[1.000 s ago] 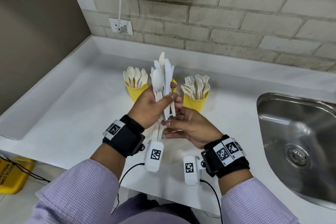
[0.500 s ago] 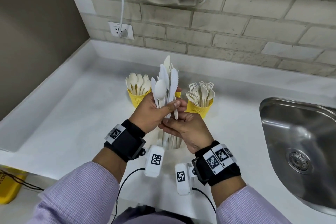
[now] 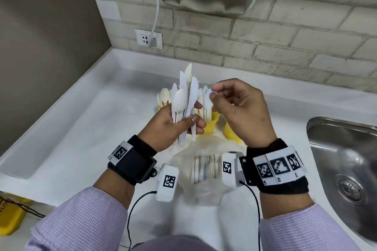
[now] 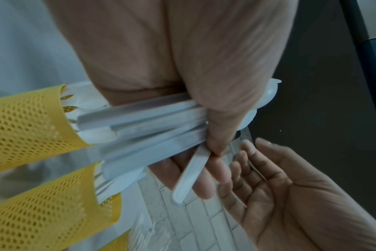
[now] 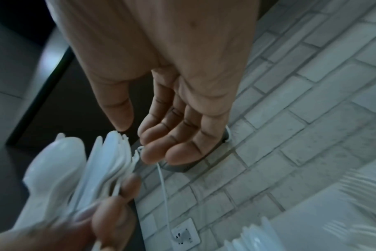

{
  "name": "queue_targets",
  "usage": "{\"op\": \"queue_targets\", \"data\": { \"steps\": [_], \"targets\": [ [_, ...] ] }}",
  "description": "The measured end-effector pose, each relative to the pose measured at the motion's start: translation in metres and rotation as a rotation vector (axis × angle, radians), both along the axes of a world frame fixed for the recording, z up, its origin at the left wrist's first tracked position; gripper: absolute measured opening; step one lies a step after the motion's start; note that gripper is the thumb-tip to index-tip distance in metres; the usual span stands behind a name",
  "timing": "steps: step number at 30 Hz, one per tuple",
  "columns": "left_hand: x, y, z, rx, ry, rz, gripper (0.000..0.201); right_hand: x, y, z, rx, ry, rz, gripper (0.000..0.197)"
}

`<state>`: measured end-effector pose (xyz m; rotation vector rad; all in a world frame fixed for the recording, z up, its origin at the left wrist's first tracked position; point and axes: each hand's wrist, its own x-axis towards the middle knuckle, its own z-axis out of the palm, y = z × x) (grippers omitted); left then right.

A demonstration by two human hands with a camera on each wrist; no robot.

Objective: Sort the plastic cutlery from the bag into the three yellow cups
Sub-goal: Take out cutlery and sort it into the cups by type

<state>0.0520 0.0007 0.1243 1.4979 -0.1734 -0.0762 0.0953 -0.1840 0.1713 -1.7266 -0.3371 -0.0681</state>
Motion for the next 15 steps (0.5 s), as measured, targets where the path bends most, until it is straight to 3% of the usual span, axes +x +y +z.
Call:
{"op": "queue_targets", "data": {
  "steps": [11,15],
  "targets": [
    [0.003,0.023,-0.002,0.145,-0.039,-0.058,0.014,-0.010,0.037,-0.002,-0.042,-0.010,0.103,0.007],
    [0.004,0.022,0.001,0.134,-0.050,-0.072,0.013,-0.009,0.038,0.001,0.055,0.031,0.122,0.006]
  ]
}}
